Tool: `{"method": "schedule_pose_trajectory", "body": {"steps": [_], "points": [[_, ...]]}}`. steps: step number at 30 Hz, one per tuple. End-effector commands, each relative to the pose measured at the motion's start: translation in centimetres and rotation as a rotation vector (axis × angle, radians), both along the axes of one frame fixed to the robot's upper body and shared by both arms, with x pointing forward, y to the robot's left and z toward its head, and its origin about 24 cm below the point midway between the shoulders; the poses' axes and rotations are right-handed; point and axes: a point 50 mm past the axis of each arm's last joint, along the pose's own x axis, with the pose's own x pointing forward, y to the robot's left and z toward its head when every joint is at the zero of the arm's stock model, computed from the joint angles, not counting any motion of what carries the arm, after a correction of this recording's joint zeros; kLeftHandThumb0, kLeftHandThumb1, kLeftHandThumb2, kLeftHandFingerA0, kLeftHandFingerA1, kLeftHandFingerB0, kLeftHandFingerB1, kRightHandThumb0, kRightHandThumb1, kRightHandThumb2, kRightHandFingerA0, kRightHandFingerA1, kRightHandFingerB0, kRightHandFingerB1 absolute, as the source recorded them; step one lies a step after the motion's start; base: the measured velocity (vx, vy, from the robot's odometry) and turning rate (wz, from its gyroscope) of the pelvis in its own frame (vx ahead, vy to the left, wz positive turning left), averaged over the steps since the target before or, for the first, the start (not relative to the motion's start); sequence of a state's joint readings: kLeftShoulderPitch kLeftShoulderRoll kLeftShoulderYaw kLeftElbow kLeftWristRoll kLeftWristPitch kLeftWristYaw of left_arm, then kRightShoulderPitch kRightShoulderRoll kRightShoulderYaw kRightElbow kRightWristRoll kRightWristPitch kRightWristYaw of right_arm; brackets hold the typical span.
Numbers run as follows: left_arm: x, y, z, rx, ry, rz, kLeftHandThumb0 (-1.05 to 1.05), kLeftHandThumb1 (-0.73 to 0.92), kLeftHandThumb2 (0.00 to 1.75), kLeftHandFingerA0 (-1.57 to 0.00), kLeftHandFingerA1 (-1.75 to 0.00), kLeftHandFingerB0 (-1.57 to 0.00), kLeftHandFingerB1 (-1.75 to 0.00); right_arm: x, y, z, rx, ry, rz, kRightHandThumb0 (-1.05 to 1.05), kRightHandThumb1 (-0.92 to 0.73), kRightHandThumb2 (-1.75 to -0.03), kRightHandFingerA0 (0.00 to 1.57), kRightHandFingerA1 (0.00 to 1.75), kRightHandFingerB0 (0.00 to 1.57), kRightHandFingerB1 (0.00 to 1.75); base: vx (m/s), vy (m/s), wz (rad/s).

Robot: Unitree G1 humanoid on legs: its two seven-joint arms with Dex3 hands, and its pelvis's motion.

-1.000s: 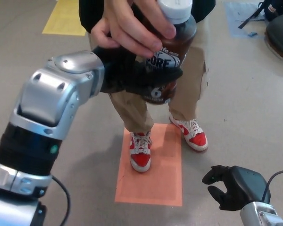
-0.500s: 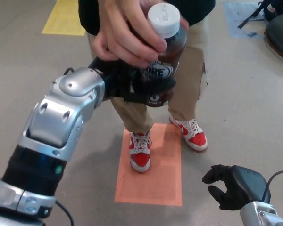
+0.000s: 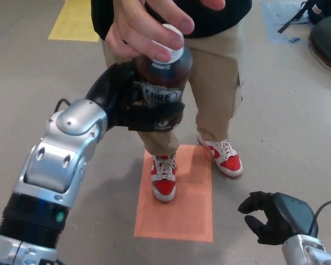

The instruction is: The robot recieved a bottle of protein shake from a person using its left hand and then shake the protein up and down 2 two times and hand it back to the person

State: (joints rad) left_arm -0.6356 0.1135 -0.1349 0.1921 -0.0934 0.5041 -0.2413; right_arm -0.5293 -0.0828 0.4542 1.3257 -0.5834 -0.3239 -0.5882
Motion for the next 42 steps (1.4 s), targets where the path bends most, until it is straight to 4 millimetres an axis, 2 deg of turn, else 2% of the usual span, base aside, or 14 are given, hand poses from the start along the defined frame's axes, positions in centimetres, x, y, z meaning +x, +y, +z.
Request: {"method": "schedule_pose_trajectory", "body": {"steps": [1, 12, 22, 24, 25, 26, 28, 30, 32, 34, 36, 37, 39, 42], "points": [[0.2, 2.0, -2.1, 0.028, 0.064, 0.044, -0.23, 0.84, 0.67, -0.88, -1.53, -0.67, -1.11, -0.2, -0.2, -0.1, -0.001, -0.001, -0.002, -0.40, -0.70, -0.70, 0.99, 0.76, 0.87, 0.50, 0.00, 0.000, 0.00], [0.1, 4.8, -6.6, 0.037, 0.217, 0.106, -0.23, 0.78, 0.67, -0.78, -1.61, -0.69, -1.11, -0.5, -0.1, -0.5, -0.011, 0.017, 0.005, -0.37, -0.67, -0.80, 1.00, 0.79, 0.86, 0.52, 0.00, 0.000, 0.00], [-0.7, 3.9, -8.0, 0.054, 0.236, 0.043, -0.24, 0.76, 0.71, -0.90, -1.48, -0.73, -1.03, -0.6, -0.2, -0.5, -0.002, 0.013, -0.005, -0.35, -0.66, -0.78, 1.03, 0.86, 0.87, 0.51, 0.00, 0.000, 0.00], [-0.1, 3.5, -6.5, 0.032, 0.215, 0.045, -0.23, 0.76, 0.71, -0.86, -1.56, -0.76, -1.07, -0.4, -0.2, -0.4, -0.008, 0.015, -0.003, -0.37, -0.68, -0.79, 1.01, 0.77, 0.87, 0.51, 0.00, 0.000, 0.00], [1.0, 3.1, -2.6, -0.021, 0.120, 0.042, -0.29, 0.79, 0.69, -0.78, -1.61, -0.72, -1.07, -0.3, -0.3, -0.2, -0.005, 0.003, -0.003, -0.39, -0.68, -0.76, 1.02, 0.75, 0.88, 0.51, 0.00, 0.000, 0.00], [1.3, 3.0, -1.0, -0.043, 0.082, 0.039, -0.29, 0.79, 0.69, -0.78, -1.61, -0.72, -1.07, -0.3, -0.3, -0.2, -0.004, -0.003, -0.003, -0.39, -0.68, -0.76, 1.02, 0.75, 0.88, 0.51, 0.00, 0.000, 0.00], [1.3, 3.0, -0.9, -0.044, 0.084, 0.040, -0.29, 0.79, 0.69, -0.78, -1.61, -0.72, -1.07, -0.3, -0.3, -0.2, -0.004, -0.003, -0.003, -0.39, -0.68, -0.76, 1.02, 0.75, 0.88, 0.51, 0.00, 0.000, 0.00], [1.6, 3.1, 7.1, -0.257, -0.113, 0.040, -0.20, 0.80, 0.71, -0.90, -1.56, -0.73, -1.03, -0.1, 0.0, 0.0, 0.012, -0.015, -0.002, -0.40, -0.69, -0.74, 0.98, 0.90, 0.87, 0.53, 0.00, 0.000, 0.00], [1.4, 3.0, 6.8, -0.253, -0.109, 0.043, -0.21, 0.78, 0.71, -0.88, -1.57, -0.75, -1.04, -0.1, 0.0, 0.0, 0.007, -0.008, 0.004, -0.41, -0.71, -0.74, 0.97, 0.87, 0.85, 0.53, 0.00, 0.000, 0.03], [1.1, 2.5, 4.3, -0.208, -0.039, 0.068, -0.13, 0.81, 0.71, -0.84, -1.57, -0.75, -1.10, -0.1, 0.0, 0.0, 0.014, -0.015, 0.005, -0.40, -0.69, -0.74, 0.99, 0.88, 0.86, 0.53, 0.00, 0.000, 0.00], [-0.9, 2.1, -5.9, -0.014, 0.229, 0.037, -0.18, 0.74, 0.66, -0.79, -1.62, -0.68, -1.24, -0.3, -0.1, -0.2, 0.019, 0.001, -0.003, -0.41, -0.70, -0.74, 0.99, 0.79, 0.88, 0.52, 0.00, 0.000, 0.00], [-1.7, 2.2, -8.3, 0.054, 0.310, 0.020, -0.21, 0.76, 0.77, -0.85, -1.52, -0.76, -1.08, -0.3, -0.1, -0.1, 0.023, 0.003, -0.001, -0.40, -0.69, -0.76, 1.01, 0.82, 0.87, 0.52, 0.00, 0.000, 0.00], [-3.0, 2.6, -11.0, 0.119, 0.393, 0.007, -0.18, 0.76, 0.76, -0.87, -1.53, -0.78, -1.06, -0.2, 0.3, -0.1, 0.026, 0.004, 0.008, -0.39, -0.69, -0.78, 1.00, 0.85, 0.86, 0.51, 0.00, 0.000, 0.00], [-3.4, 2.5, -12.1, 0.154, 0.427, -0.008, -0.18, 0.77, 0.69, -0.82, -1.54, -0.72, -0.99, -0.1, 0.2, 0.0, 0.027, -0.004, 0.009, -0.39, -0.68, -0.79, 1.01, 0.85, 0.87, 0.52, 0.00, 0.000, 0.00]]}}
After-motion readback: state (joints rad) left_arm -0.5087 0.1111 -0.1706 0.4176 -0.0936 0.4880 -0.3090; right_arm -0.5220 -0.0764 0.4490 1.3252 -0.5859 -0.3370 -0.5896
